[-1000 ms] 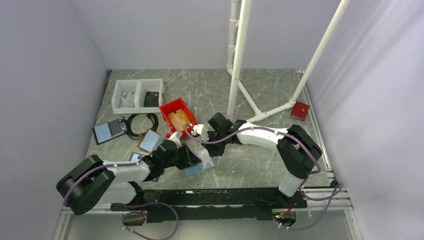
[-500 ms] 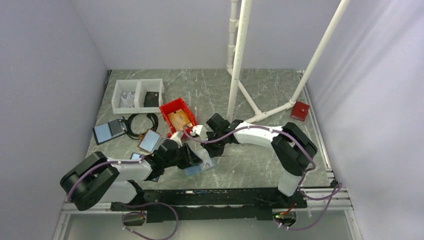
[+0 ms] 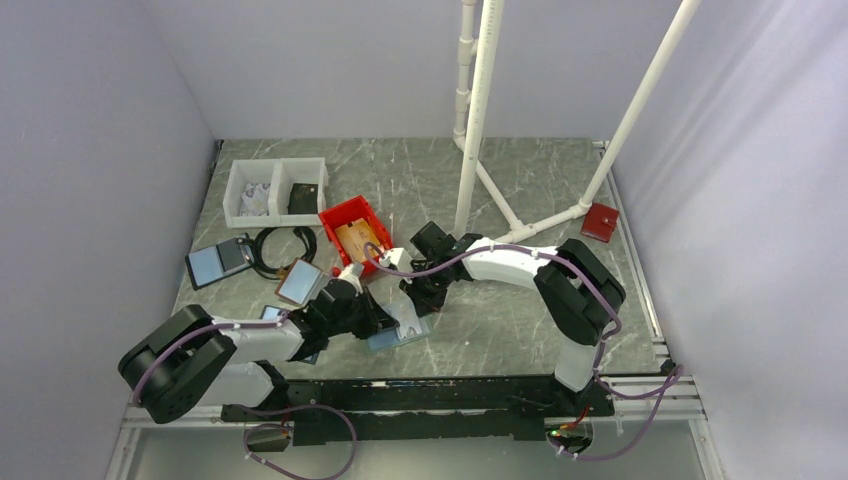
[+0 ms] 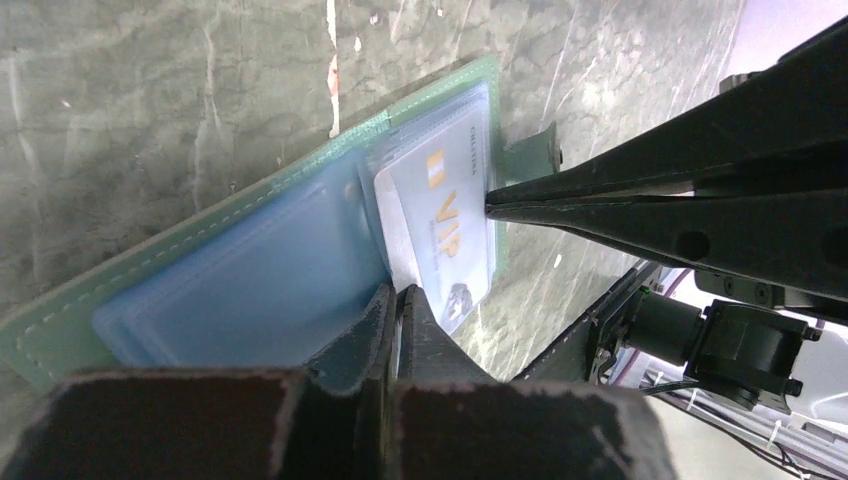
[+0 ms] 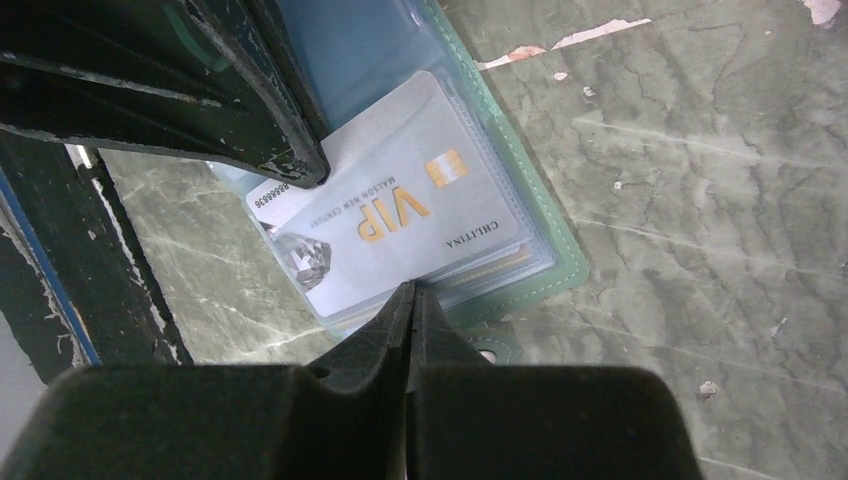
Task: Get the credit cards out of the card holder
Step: Remove the credit card from the card holder.
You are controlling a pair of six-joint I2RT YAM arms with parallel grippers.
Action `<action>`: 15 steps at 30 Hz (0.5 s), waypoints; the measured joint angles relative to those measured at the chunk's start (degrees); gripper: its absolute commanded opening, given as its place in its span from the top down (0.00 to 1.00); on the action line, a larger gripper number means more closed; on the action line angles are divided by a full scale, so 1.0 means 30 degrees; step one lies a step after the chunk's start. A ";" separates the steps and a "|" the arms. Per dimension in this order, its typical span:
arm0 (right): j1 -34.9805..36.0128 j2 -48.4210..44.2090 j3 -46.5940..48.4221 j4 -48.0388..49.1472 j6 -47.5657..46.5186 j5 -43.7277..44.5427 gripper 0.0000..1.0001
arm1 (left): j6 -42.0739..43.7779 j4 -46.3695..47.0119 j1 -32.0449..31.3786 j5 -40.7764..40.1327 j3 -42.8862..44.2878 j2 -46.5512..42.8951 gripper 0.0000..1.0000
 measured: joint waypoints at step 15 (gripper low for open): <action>-0.0015 0.0211 0.0131 0.0029 0.0306 -0.0168 0.97 | 0.0918 -0.0925 -0.0036 -0.0794 -0.1596 -0.4029 1.00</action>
